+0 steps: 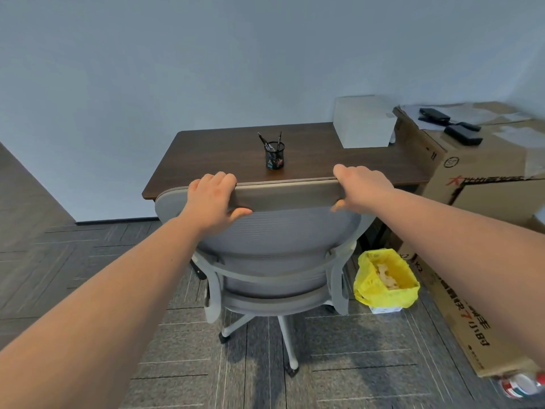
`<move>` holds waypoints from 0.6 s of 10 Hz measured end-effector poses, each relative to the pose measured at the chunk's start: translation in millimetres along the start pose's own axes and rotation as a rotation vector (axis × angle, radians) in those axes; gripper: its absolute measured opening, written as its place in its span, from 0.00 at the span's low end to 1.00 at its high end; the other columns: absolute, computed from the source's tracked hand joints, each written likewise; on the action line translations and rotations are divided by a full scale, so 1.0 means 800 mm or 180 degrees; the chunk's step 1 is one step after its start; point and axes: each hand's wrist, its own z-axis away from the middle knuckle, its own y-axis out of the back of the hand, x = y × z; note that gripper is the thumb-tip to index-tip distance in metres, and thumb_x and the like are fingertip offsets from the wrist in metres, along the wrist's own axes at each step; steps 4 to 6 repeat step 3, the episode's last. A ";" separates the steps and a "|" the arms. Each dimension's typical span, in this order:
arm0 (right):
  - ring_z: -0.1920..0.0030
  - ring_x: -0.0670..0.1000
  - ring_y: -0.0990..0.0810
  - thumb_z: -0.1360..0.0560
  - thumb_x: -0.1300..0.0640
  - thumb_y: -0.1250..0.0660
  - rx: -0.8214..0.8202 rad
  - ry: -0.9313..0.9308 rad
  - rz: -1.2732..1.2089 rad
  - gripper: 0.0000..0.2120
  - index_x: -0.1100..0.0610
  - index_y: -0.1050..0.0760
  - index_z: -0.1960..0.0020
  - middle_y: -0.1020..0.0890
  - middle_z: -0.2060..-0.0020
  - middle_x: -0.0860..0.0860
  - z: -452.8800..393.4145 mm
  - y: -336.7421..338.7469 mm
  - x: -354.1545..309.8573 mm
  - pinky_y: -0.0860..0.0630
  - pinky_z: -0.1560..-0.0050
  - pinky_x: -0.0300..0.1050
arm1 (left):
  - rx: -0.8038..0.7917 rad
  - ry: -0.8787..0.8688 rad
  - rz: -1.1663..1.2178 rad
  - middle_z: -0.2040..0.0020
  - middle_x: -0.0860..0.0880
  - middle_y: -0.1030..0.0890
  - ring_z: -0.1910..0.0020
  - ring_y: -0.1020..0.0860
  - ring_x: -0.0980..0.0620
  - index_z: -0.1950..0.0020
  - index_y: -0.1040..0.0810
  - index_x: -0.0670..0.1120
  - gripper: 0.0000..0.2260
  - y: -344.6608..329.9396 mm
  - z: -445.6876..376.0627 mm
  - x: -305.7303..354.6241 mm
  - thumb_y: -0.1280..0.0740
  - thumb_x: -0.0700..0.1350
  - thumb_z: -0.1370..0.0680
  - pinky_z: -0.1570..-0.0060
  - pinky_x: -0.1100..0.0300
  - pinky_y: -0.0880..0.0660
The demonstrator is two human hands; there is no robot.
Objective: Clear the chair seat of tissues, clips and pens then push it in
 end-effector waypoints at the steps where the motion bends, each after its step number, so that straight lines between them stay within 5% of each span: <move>1: 0.55 0.55 0.29 0.30 0.47 0.27 -0.0064 -0.0036 0.0005 0.23 0.54 0.40 0.51 0.24 0.53 0.53 0.001 0.000 -0.004 0.30 0.59 0.50 | -0.0007 -0.0018 0.0026 0.47 0.46 0.25 0.48 0.28 0.45 0.46 0.30 0.44 0.23 -0.001 0.001 -0.001 0.33 0.62 0.28 0.45 0.49 0.33; 2: 0.43 0.57 0.27 0.31 0.45 0.26 -0.0311 -0.0021 -0.0019 0.29 0.53 0.37 0.38 0.25 0.40 0.54 0.001 0.004 0.004 0.26 0.48 0.55 | 0.0042 -0.0073 0.0027 0.47 0.46 0.25 0.48 0.28 0.44 0.47 0.30 0.44 0.23 -0.001 0.002 -0.003 0.33 0.61 0.28 0.46 0.49 0.32; 3: 0.29 0.56 0.35 0.27 0.48 0.29 -0.0047 0.0010 -0.0639 0.36 0.48 0.43 0.25 0.34 0.27 0.51 0.018 0.035 0.021 0.33 0.33 0.55 | 0.0014 -0.0027 -0.0006 0.47 0.46 0.25 0.48 0.28 0.45 0.46 0.30 0.44 0.23 -0.001 -0.001 -0.004 0.33 0.61 0.28 0.45 0.48 0.32; 6: 0.29 0.56 0.35 0.27 0.48 0.29 -0.0047 0.0010 -0.0639 0.36 0.48 0.43 0.25 0.34 0.27 0.51 0.018 0.035 0.021 0.33 0.33 0.55 | 0.0014 -0.0027 -0.0006 0.47 0.46 0.25 0.48 0.28 0.45 0.46 0.30 0.44 0.23 -0.001 -0.001 -0.004 0.33 0.61 0.28 0.45 0.48 0.32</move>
